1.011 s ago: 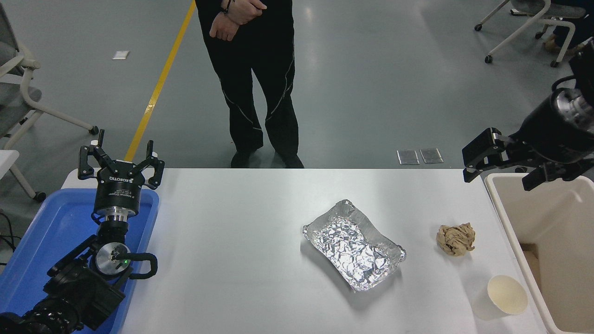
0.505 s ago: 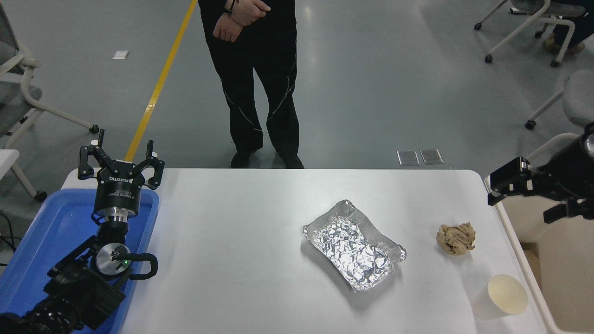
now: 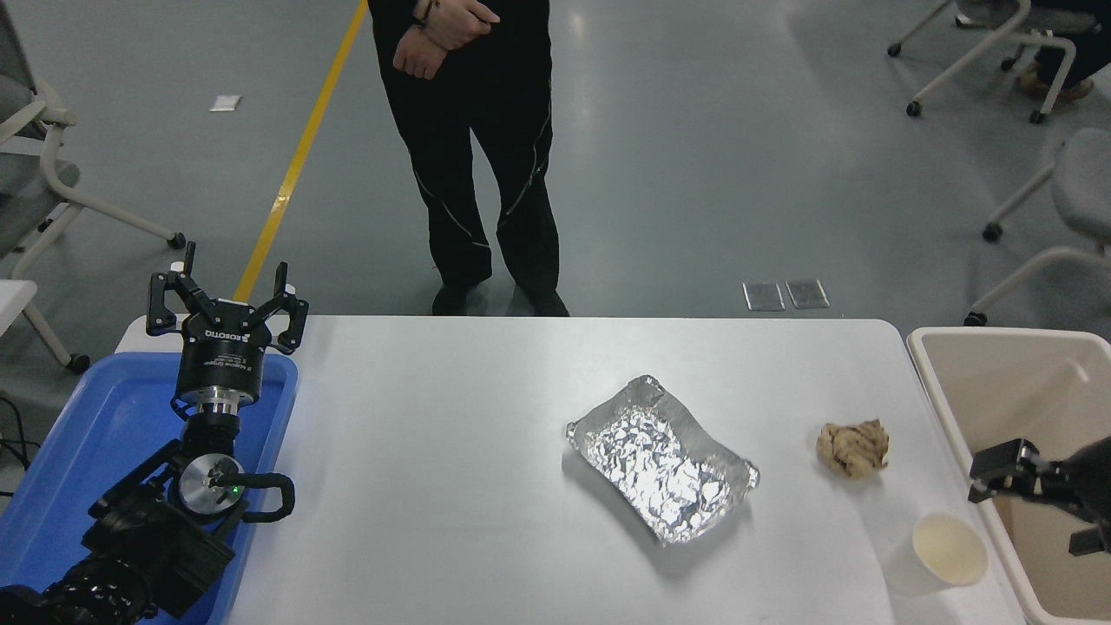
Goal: Pick up paper cup place in dustbin
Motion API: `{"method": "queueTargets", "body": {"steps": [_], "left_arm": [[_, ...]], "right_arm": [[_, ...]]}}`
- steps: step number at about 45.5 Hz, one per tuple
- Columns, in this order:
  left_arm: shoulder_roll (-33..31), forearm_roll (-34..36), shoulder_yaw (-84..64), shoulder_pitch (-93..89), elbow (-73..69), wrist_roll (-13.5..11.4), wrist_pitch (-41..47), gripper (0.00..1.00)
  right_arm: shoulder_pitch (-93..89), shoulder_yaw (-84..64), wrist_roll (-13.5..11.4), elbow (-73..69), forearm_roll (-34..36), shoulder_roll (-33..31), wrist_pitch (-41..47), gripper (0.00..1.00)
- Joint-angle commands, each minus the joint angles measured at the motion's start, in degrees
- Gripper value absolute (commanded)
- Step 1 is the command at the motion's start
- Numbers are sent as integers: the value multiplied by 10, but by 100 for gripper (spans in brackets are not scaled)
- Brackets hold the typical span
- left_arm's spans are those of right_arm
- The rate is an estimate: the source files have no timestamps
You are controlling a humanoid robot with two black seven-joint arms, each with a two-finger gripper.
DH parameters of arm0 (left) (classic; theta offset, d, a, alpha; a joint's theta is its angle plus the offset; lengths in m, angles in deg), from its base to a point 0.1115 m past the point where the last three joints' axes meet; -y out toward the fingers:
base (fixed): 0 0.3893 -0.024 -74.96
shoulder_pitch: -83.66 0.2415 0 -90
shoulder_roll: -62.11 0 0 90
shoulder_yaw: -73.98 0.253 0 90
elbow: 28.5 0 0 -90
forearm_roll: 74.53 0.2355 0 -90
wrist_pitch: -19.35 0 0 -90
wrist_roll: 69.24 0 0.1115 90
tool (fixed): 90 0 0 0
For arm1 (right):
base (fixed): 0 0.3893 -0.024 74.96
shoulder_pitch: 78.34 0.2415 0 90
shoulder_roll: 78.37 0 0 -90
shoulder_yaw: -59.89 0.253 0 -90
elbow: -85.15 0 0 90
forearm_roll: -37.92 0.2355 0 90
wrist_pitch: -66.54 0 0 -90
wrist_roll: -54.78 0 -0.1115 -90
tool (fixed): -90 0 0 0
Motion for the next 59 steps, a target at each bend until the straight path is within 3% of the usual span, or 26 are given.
{"method": "queueTargets", "body": {"steps": [1, 24, 36, 41, 43, 45, 46, 59], "left_arm": [[0, 0, 0, 0, 0, 0, 0, 99], [0, 0, 0, 0, 0, 0, 0, 99], [0, 0, 0, 0, 0, 0, 0, 99], [0, 0, 0, 0, 0, 0, 0, 99], [0, 0, 0, 0, 0, 0, 0, 99], [0, 0, 0, 0, 0, 0, 0, 99], [0, 0, 0, 0, 0, 0, 1, 99], [0, 0, 1, 0, 0, 0, 0, 99]], "right_arm": [[-98, 46, 1, 27, 2, -11, -62, 99], [-171, 109, -1, 49, 13, -5, -93, 97], [-261, 171, -1, 106, 21, 11, -129, 86], [-277, 197, -1, 107, 35, 13, -139, 66], [-277, 201, -1, 107, 36, 17, -139, 44], [-276, 201, -1, 105, 36, 22, -139, 10], [-276, 201, -1, 105, 36, 23, -139, 0], [-272, 196, -1, 104, 34, 25, -142, 0]]}}
